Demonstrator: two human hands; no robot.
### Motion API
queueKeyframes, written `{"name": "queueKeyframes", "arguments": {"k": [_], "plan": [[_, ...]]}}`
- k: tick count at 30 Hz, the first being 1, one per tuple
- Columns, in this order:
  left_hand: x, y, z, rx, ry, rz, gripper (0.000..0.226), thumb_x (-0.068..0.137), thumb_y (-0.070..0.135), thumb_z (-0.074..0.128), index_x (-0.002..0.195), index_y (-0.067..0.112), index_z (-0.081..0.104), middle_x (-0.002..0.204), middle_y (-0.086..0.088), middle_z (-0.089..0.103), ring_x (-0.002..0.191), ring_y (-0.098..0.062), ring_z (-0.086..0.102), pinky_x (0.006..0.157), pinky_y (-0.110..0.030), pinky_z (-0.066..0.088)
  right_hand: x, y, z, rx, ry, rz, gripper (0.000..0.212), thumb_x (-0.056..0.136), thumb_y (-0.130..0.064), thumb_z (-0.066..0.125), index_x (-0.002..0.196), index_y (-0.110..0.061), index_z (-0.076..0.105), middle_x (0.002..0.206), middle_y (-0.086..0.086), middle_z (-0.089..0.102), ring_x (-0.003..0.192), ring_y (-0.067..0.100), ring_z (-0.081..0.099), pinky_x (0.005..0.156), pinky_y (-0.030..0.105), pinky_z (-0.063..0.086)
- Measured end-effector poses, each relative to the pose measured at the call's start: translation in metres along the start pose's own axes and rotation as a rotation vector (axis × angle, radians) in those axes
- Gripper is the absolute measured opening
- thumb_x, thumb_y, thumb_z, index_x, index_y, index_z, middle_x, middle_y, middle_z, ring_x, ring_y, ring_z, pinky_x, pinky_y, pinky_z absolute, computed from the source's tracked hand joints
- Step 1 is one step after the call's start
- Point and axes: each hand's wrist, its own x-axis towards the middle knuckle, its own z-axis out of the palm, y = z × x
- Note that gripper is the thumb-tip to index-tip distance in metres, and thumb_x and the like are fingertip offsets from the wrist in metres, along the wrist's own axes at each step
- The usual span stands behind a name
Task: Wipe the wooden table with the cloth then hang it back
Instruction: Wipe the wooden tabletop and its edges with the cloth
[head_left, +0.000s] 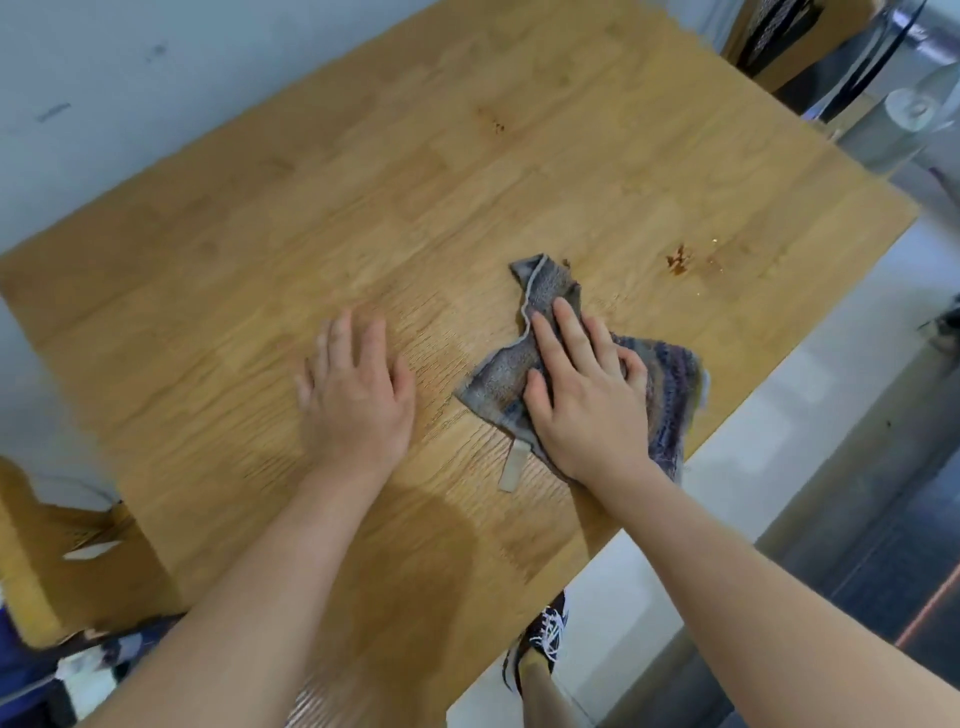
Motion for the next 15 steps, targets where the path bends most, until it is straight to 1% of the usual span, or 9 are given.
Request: {"name": "queueKeyframes", "arguments": {"k": [2, 4, 5, 8, 9, 10, 11, 13, 15], "plan": [[-0.014, 0.023, 0.007, -0.001, -0.035, -0.016, 0.053, 0.097, 0.044, 0.034, 0.145, 0.022, 0.033, 0.159, -0.008, 0.02, 0.146, -0.028, 0.015, 0.116, -0.058, 0.009, -0.026, 0.018, -0.001, 0.012, -0.03, -0.146, 0.053, 0.1, -0.04, 0.031, 0.152, -0.027, 0.033, 0.161, -0.004, 0.026, 0.148, 0.021, 0.022, 0.115, 0.045, 0.02], [-0.022, 0.044, 0.013, -0.012, -0.034, -0.039, 0.056, 0.096, 0.047, 0.033, 0.146, 0.022, 0.031, 0.159, -0.009, 0.017, 0.147, -0.027, 0.011, 0.115, -0.058, 0.007, -0.035, 0.053, -0.004, 0.004, -0.039, -0.261, 0.053, 0.098, -0.038, 0.034, 0.149, -0.026, 0.039, 0.159, -0.004, 0.03, 0.147, 0.02, 0.026, 0.115, 0.044, 0.023], [-0.026, 0.052, 0.017, -0.01, -0.034, -0.036, 0.057, 0.096, 0.047, 0.033, 0.147, 0.022, 0.03, 0.16, -0.009, 0.016, 0.147, -0.026, 0.01, 0.115, -0.058, 0.006, -0.03, 0.071, -0.006, -0.014, -0.021, -0.223, 0.054, 0.097, -0.038, 0.034, 0.148, -0.026, 0.04, 0.158, -0.004, 0.032, 0.146, 0.02, 0.028, 0.114, 0.044, 0.025], [-0.042, 0.076, 0.031, 0.017, 0.004, 0.014, 0.057, 0.096, 0.044, 0.031, 0.146, 0.017, 0.034, 0.158, -0.011, 0.022, 0.146, -0.028, 0.015, 0.115, -0.054, 0.008, 0.0, 0.097, -0.011, -0.018, 0.032, 0.12, 0.059, 0.096, -0.04, 0.028, 0.153, -0.023, 0.031, 0.161, -0.001, 0.025, 0.148, 0.021, 0.022, 0.115, 0.048, 0.021], [-0.047, 0.081, 0.034, 0.021, 0.019, 0.017, 0.057, 0.095, 0.044, 0.03, 0.144, 0.016, 0.037, 0.157, -0.011, 0.026, 0.146, -0.028, 0.019, 0.115, -0.054, 0.009, 0.0, 0.09, -0.008, -0.012, 0.039, 0.175, 0.06, 0.096, -0.039, 0.027, 0.154, -0.022, 0.029, 0.162, -0.001, 0.023, 0.149, 0.021, 0.018, 0.116, 0.05, 0.019], [-0.049, 0.084, 0.037, 0.018, 0.04, 0.011, 0.058, 0.093, 0.043, 0.031, 0.143, 0.015, 0.04, 0.156, -0.011, 0.029, 0.145, -0.028, 0.022, 0.115, -0.053, 0.011, -0.005, 0.078, -0.006, -0.005, 0.046, 0.171, 0.06, 0.096, -0.038, 0.028, 0.153, -0.022, 0.029, 0.162, -0.001, 0.022, 0.149, 0.022, 0.018, 0.116, 0.051, 0.018], [-0.05, 0.085, 0.039, 0.011, 0.068, 0.006, 0.057, 0.092, 0.042, 0.033, 0.142, 0.016, 0.042, 0.154, -0.011, 0.032, 0.144, -0.028, 0.024, 0.115, -0.052, 0.013, -0.016, 0.063, -0.002, 0.008, 0.046, 0.104, 0.06, 0.095, -0.038, 0.031, 0.152, -0.022, 0.032, 0.161, -0.001, 0.024, 0.149, 0.022, 0.019, 0.116, 0.051, 0.019], [-0.049, 0.083, 0.04, 0.003, 0.086, 0.001, 0.054, 0.093, 0.039, 0.038, 0.142, 0.017, 0.042, 0.155, -0.009, 0.032, 0.144, -0.027, 0.023, 0.115, -0.052, 0.014, -0.042, 0.044, 0.0, 0.035, 0.005, -0.146, 0.056, 0.095, -0.038, 0.036, 0.15, -0.024, 0.038, 0.16, -0.002, 0.029, 0.148, 0.021, 0.022, 0.116, 0.05, 0.021], [-0.048, 0.081, 0.039, 0.003, 0.071, -0.012, 0.053, 0.095, 0.038, 0.04, 0.144, 0.02, 0.038, 0.157, -0.006, 0.027, 0.146, -0.023, 0.018, 0.117, -0.05, 0.011, -0.049, 0.054, -0.004, 0.07, -0.041, -0.37, 0.052, 0.097, -0.037, 0.036, 0.148, -0.025, 0.041, 0.159, -0.004, 0.031, 0.148, 0.019, 0.023, 0.118, 0.047, 0.02]]}}
